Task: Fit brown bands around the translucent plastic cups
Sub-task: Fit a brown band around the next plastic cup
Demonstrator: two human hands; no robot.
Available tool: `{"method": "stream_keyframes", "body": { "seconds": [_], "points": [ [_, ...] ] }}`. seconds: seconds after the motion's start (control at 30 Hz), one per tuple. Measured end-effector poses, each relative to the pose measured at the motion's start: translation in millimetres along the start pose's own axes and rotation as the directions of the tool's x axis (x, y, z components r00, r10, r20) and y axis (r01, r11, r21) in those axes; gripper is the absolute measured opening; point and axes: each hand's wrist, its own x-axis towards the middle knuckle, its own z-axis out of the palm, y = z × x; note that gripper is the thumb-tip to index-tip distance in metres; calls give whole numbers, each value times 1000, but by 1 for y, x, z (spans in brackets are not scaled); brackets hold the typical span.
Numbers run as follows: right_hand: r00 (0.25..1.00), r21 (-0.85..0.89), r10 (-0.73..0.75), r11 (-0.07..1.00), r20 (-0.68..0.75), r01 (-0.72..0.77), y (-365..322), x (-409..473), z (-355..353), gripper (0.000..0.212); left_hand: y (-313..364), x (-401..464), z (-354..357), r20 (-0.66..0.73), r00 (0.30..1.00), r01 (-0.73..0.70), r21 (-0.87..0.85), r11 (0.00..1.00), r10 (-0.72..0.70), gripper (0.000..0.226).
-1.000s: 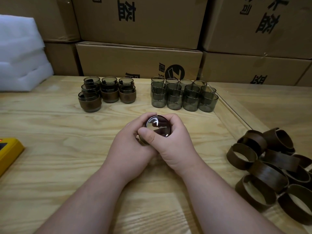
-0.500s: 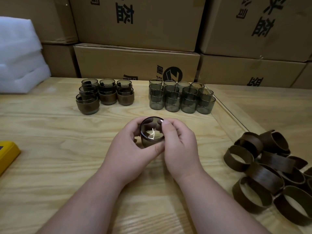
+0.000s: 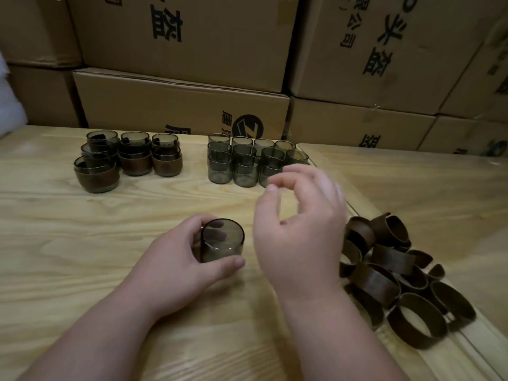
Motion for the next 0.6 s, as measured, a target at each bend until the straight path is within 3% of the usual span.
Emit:
{"method": "stream_keyframes", "body": {
  "seconds": [0.13,0.23,0.3,0.37,0.43,0.6],
  "points": [
    [962,23,-48,998,-267,56,8,21,-40,12,-1,0,1,-11,1000,15,-6,1000,-15,80],
    [909,44,183,983,-374,-179,37,29,-86,15,-1,1,0,-17,1000,15,-20,1000,-15,86],
    [897,-22,346,930,-277,-366,59,23,-115,23,-1,2,-1,-18,1000,18,-20,1000,-18,83],
    [904,-221,415,876,-108,-428,75,9,-140,52,-3,3,-2,-16,1000,17,-29,999,-17,72],
    [877,-365,475,831,71,-420,84,-9,-161,82,-2,2,-1,-1,1000,15,-43,999,-16,69],
    [709,-443,548,822,444,-357,90,-37,-177,114,-1,1,0,5,1000,17,-58,998,-16,65]
  ]
}}
